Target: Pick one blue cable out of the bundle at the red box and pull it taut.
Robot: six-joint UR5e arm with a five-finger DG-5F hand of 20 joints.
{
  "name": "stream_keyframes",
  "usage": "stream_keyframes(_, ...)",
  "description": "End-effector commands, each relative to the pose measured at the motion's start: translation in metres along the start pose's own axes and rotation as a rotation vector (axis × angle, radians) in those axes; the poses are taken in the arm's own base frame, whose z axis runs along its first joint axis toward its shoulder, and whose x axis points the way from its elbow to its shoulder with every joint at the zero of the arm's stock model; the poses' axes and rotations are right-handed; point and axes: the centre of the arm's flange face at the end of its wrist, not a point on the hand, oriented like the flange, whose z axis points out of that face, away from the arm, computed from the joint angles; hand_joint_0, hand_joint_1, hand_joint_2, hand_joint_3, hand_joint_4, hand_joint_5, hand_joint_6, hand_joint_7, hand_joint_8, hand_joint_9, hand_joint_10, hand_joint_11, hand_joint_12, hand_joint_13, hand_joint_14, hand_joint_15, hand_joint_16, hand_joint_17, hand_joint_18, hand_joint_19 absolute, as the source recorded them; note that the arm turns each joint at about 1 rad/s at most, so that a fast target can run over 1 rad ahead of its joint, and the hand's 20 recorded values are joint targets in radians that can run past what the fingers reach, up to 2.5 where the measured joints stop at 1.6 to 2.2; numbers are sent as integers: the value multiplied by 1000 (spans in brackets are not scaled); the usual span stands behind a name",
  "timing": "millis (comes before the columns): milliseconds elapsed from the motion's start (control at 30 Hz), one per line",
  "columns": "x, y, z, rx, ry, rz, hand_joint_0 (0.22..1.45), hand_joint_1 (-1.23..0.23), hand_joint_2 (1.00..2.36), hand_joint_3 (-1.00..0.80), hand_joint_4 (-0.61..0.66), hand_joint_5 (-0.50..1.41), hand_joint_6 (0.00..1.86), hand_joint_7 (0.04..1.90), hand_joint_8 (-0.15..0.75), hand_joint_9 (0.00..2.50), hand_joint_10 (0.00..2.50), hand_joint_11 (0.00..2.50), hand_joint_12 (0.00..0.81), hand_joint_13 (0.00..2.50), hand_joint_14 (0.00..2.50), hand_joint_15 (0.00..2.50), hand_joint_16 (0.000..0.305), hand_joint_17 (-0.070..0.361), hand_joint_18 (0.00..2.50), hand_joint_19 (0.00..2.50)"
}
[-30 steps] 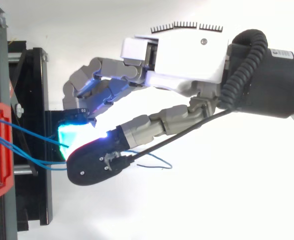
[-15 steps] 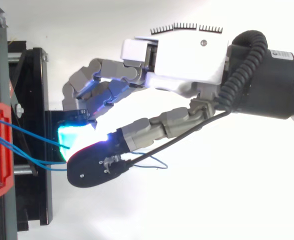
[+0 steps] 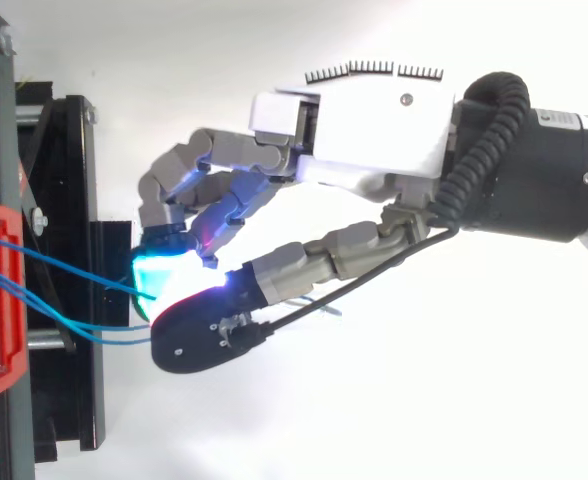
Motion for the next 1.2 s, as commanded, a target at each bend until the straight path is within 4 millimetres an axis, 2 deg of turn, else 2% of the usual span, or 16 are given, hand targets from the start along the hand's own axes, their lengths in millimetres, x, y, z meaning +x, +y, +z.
stream_keyframes(0, 1, -12, -2, 23, 4, -13, 651, -871, 1019, -14, -125, -138, 909, 1207, 312, 911, 14, 818, 330, 453, 6, 153, 49, 111, 416, 176)
stream_keyframes(333, 1, -13, -3, 28, 1, -53, 657, -875, 1019, -14, -148, -142, 907, 1263, 308, 921, 16, 827, 326, 462, 6, 160, 48, 109, 417, 185)
stream_keyframes(567, -2, -16, -3, 31, -1, -56, 655, -871, 1019, -13, -154, -142, 912, 1238, 306, 933, 17, 826, 322, 477, 6, 164, 48, 109, 424, 198)
stream_keyframes(600, -1, -28, -5, 54, 1, -60, 655, -870, 1019, -14, -154, -142, 912, 1237, 308, 935, 17, 835, 323, 480, 6, 168, 49, 109, 428, 189)
stream_keyframes(733, 0, -44, -7, 69, 6, -57, 654, -869, 1019, -14, -156, -143, 914, 1229, 309, 941, 16, 829, 321, 493, 7, 171, 49, 109, 437, 202)
stream_keyframes(1167, 1, -37, 2, -22, -1, -37, 653, -864, 1019, -13, -156, -143, 915, 1229, 311, 940, 14, 828, 325, 502, 7, 176, 49, 110, 447, 202)
